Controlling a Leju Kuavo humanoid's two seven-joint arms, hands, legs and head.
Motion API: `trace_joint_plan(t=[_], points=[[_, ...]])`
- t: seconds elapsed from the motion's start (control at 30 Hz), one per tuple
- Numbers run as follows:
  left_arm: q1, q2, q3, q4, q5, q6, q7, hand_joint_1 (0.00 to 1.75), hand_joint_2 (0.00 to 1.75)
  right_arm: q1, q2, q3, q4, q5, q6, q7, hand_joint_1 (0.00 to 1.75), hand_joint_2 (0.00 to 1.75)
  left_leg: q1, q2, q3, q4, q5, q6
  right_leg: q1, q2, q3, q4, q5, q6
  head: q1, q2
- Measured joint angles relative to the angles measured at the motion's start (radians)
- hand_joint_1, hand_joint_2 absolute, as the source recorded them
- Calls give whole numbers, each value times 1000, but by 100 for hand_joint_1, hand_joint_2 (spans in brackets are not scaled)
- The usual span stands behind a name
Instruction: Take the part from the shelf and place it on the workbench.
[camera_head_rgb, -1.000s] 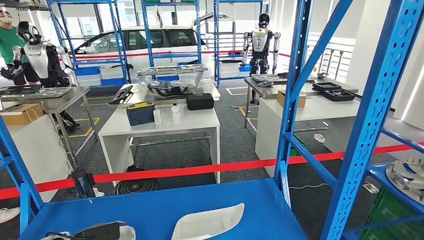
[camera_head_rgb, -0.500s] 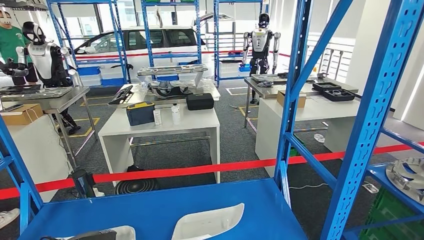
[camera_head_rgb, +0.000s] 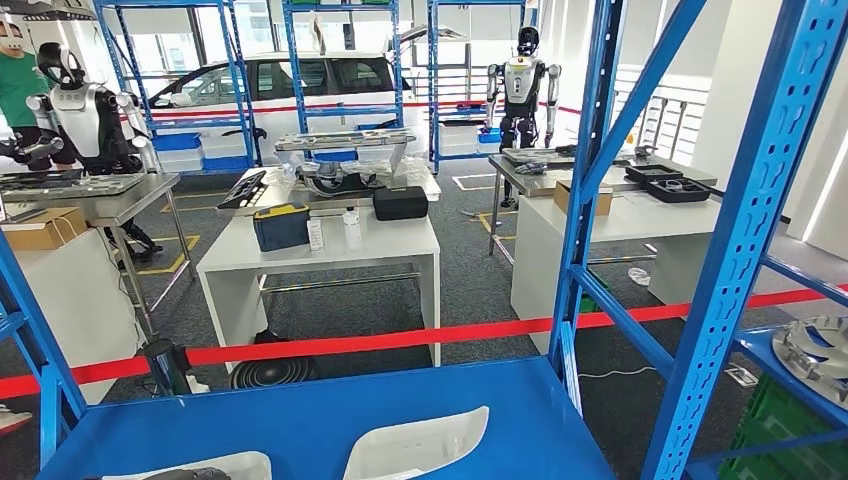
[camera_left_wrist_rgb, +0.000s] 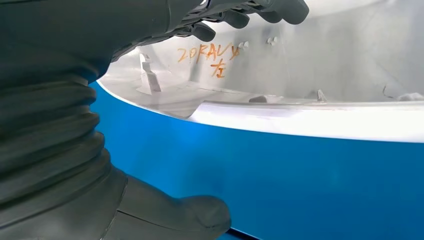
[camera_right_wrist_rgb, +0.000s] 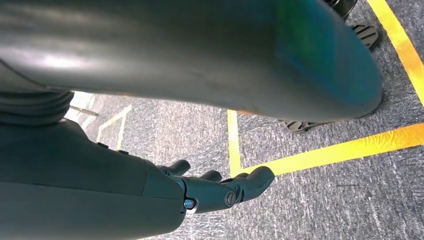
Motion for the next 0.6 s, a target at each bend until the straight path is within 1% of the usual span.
trace_joint_plan(t=[0.03, 0.1, 0.13, 0.17, 0.2, 0.4, 0.6], points=[[0, 0, -2, 0, -2, 3, 2, 57, 175, 0, 0, 0, 0, 0, 0, 0, 0, 0, 0, 0, 0, 0, 0, 0, 0, 0, 0, 0, 0, 0, 0, 0], [0, 0, -7, 1, -11, 13, 8, 139, 175, 0, 0, 0, 0, 1, 0, 1, 0, 0, 0, 0, 0, 0, 0, 0, 0, 0, 0, 0, 0, 0, 0, 0], [0, 0, -11, 1, -16, 19, 11, 166, 175, 0, 0, 0, 0, 1, 0, 2, 0, 0, 0, 0, 0, 0, 0, 0, 0, 0, 0, 0, 0, 0, 0, 0], [1, 0, -15, 1, -21, 25, 14, 172, 175, 0, 0, 0, 0, 2, 0, 2, 0, 0, 0, 0, 0, 0, 0, 0, 0, 0, 0, 0, 0, 0, 0, 0], [1, 0, -19, 1, -23, 30, 16, 175, 175, 0, 0, 0, 0, 2, 0, 2, 0, 0, 0, 0, 0, 0, 0, 0, 0, 0, 0, 0, 0, 0, 0, 0], [3, -1, -34, 1, -37, 56, 23, 174, 175, -1, 0, 0, 0, 3, 0, 2, 0, 0, 0, 0, 0, 0, 0, 0, 0, 0, 0, 0, 0, 0, 0, 0], [8, -4, -38, -1, -33, 110, 26, 175, 175, -1, 0, 0, 0, 3, 0, 3, 0, 0, 0, -1, 0, 0, 0, 0, 0, 0, 1, 0, 0, 0, 0, 0]])
